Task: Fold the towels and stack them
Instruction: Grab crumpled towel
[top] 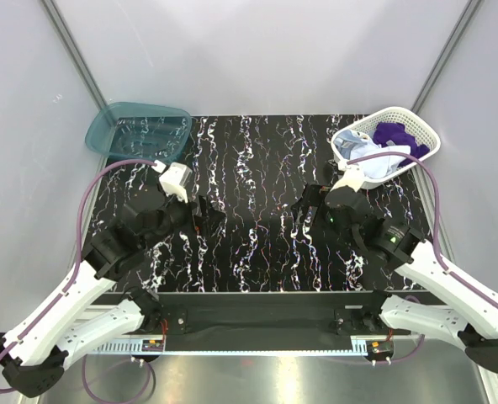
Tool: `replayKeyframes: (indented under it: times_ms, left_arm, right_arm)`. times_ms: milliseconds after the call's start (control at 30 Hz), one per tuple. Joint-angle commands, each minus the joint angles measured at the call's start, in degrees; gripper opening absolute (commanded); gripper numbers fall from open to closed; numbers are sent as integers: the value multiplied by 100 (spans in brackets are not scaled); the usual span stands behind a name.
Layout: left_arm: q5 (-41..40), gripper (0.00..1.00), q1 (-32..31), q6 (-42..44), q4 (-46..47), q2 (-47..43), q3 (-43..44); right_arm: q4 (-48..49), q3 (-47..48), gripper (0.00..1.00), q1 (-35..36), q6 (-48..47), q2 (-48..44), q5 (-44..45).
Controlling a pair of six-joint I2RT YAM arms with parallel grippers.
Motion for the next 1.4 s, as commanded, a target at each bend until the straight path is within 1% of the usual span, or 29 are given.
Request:
replayKeyframes:
  times_ms: [0,67,133,167,200,267,300,333,367,400,467,500,533,567,600,667,700,767,867,933,967,1033,1100,1200,1233,1267,1300,1333,1367]
  left_arm:
    - [0,99,15,126,263,-81,6]
    - [-44,99,15,144,236,-55,23]
    - [-70,99,6,153,228,-20,41]
    - [-79,99,15,161,236,-3,32]
    - [-79,99,15,144,254,24,32]
    - [-79,99,15,91,298,120,32]
    - [-79,99,6,39,298,155,58]
    - [-79,99,15,4,228,208,93]
    - [-45,99,6,-49,184,304,154]
    - [69,99,6,-49,114,349,173]
    - [201,99,6,-23,43,454,216]
    - [193,99,15,-6,0,489,208]
    - [193,99,15,-6,-79,507,225]
    - [184,99,15,-6,-106,507,217]
    - [158,99,6,-6,-132,490,182]
    - [140,99,6,-14,-107,446,94]
    - [114,99,15,-23,-54,402,-28]
    - [131,99,6,-75,-10,376,-108]
    - [211,99,6,-58,17,419,-188]
    - [167,99,15,-41,17,489,-214]
    - [123,99,15,3,8,516,-214]
    - [-34,99,6,21,-1,560,-205]
    - [-97,99,6,38,34,604,-214]
    - [-141,99,15,30,148,630,-223]
    - [-150,99,15,30,157,648,-214]
    - [-167,99,15,21,166,657,-205]
    - [-185,99,15,-5,175,683,-170]
    - [-202,99,15,-14,184,692,-161]
    - [-220,99,6,-67,192,692,-144]
  right_arm:
    - [202,151,100,8,85,25,257]
    - [202,169,100,8,-28,34,353]
    - [158,204,100,8,-204,138,677]
    - [228,213,100,8,-501,209,940]
    - [559,213,100,-18,-834,409,1438]
    - [791,466,100,-674,-1563,761,1750]
    - [661,711,100,-1095,-1654,1233,1455]
    - [581,1218,100,-2013,-1751,1455,1252]
    - [554,1424,100,-2396,-1969,1675,1085]
    - [606,1608,100,-2748,-2128,2060,587]
    - [668,2040,98,-3521,-2444,2449,442]
    - [651,2154,96,-3752,-2507,2842,380]
    - [616,2373,91,-3971,-2542,3037,232]
    - [598,2462,87,-4400,-2569,3222,-196]
    - [598,2559,83,-4604,-2578,3572,-470]
    - [703,2726,75,-4991,-2700,3882,-945]
    - [773,2796,74,-5167,-2770,4196,-1113]
    - [765,3077,72,-5431,-2902,4506,-1394]
    - [791,3332,72,-5669,-3043,5033,-1440]
    - [844,3464,75,-5888,-3078,5359,-1579]
    - [879,3526,76,-5951,-3131,5482,-1893]
    - [976,3675,76,-6030,-3166,5824,-2098]
    - [1098,3772,73,-6039,-3289,6105,-2239]
    - [1108,4070,48,-6039,-3430,6396,-2354]
    - [1038,4376,29,-6030,-3448,6449,-2354]
    - [924,4562,23,-6030,-3439,6467,-2371]
    - [758,4737,14,-6030,-3422,6432,-2432]
    - [652,5096,0,-6030,-3326,6380,-2511]
    - [485,5274,0,-6030,-3299,6292,-2947]
